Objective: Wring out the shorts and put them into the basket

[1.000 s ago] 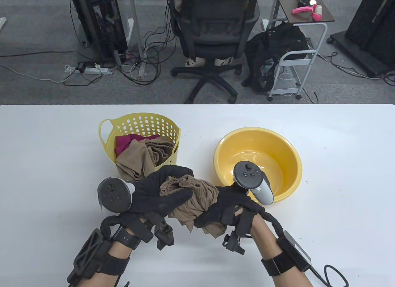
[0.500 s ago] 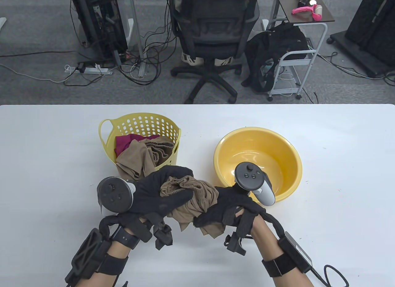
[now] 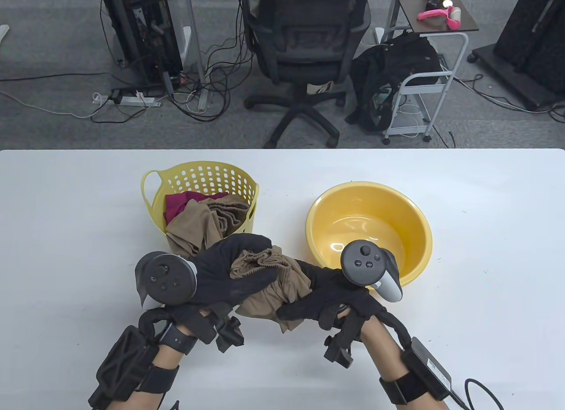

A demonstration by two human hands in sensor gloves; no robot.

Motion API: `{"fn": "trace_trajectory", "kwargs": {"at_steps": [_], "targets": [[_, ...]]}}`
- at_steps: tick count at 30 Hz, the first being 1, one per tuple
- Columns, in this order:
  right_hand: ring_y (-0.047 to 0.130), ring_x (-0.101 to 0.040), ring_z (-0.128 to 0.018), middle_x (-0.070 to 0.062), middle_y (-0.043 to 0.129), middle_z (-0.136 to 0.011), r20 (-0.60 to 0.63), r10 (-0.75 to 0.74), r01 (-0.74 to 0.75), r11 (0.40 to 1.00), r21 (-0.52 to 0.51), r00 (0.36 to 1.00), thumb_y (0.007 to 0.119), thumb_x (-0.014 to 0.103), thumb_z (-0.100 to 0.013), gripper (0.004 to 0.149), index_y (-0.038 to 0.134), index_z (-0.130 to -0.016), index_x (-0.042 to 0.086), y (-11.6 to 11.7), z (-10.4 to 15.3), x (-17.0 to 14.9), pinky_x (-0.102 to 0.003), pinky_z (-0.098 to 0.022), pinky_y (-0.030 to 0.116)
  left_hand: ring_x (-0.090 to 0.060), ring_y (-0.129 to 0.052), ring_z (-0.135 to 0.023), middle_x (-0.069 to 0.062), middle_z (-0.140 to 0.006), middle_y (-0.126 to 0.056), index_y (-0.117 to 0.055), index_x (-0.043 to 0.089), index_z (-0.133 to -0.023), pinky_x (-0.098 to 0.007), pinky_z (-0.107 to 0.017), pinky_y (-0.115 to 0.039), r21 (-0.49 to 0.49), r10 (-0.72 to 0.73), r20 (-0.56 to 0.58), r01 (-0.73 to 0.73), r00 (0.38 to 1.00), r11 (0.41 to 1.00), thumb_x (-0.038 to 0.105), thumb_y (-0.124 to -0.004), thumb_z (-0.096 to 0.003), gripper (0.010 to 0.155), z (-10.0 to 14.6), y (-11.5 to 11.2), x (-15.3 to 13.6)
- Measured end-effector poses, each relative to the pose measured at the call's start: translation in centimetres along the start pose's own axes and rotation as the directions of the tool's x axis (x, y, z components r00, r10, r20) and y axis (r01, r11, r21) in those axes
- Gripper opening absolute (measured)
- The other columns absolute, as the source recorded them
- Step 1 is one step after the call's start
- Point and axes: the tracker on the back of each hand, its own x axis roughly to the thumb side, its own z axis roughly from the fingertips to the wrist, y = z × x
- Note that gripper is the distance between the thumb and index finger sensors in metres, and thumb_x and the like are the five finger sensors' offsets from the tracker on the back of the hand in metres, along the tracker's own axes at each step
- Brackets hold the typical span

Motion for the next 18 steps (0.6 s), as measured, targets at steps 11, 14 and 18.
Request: {"fn": "trace_trajectory", "kwargs": {"at_steps": [11, 14, 18], "targets": [[0.047, -0.055, -0.101, -0.025, 0.052, -0.110, -0.035, 0.236, -0.238, 0.961, -0.142, 0.971, 0.096, 0.056, -0.042, 0.089, 0.056, -0.108, 0.012, -0.8, 1.7, -0.9, -0.073, -0.067, 0.043, -0.040, -0.091, -0.075, -0.011, -0.096, -0.084, -0.065, 0.024, -0.095, -0.064, -0.066, -0.067, 0.006, -0.121, -0.044, 0.121, 0.992, 0.993, 0.049, -0.089, -0.0541, 0.054, -0.2, 1.0, 0.0], [0.044, -0.056, -0.101, -0.025, 0.051, -0.110, -0.058, 0.286, -0.292, 0.941, -0.171, 0.956, 0.095, 0.058, -0.041, 0.092, 0.053, -0.109, 0.012, -0.8, 2.3, -1.5, -0.075, -0.066, 0.041, -0.040, -0.091, -0.076, -0.011, -0.097, -0.083, -0.064, 0.024, -0.096, -0.065, -0.066, -0.066, 0.016, -0.136, -0.052, 0.137, 0.989, 0.990, 0.049, -0.088, -0.0545, 0.054, -0.3, 1.4, 0.1], [0.041, -0.056, -0.102, -0.026, 0.046, -0.112, -0.086, 0.351, -0.361, 0.911, -0.200, 0.933, 0.094, 0.061, -0.041, 0.096, 0.049, -0.111, 0.013, -0.3, 2.9, -2.2, -0.076, -0.066, 0.038, -0.040, -0.090, -0.077, -0.011, -0.098, -0.082, -0.063, 0.025, -0.097, -0.065, -0.066, -0.065, 0.033, -0.144, -0.067, 0.147, 0.987, 0.989, 0.050, -0.088, -0.0547, 0.055, -0.5, 2.0, 0.1]]}}
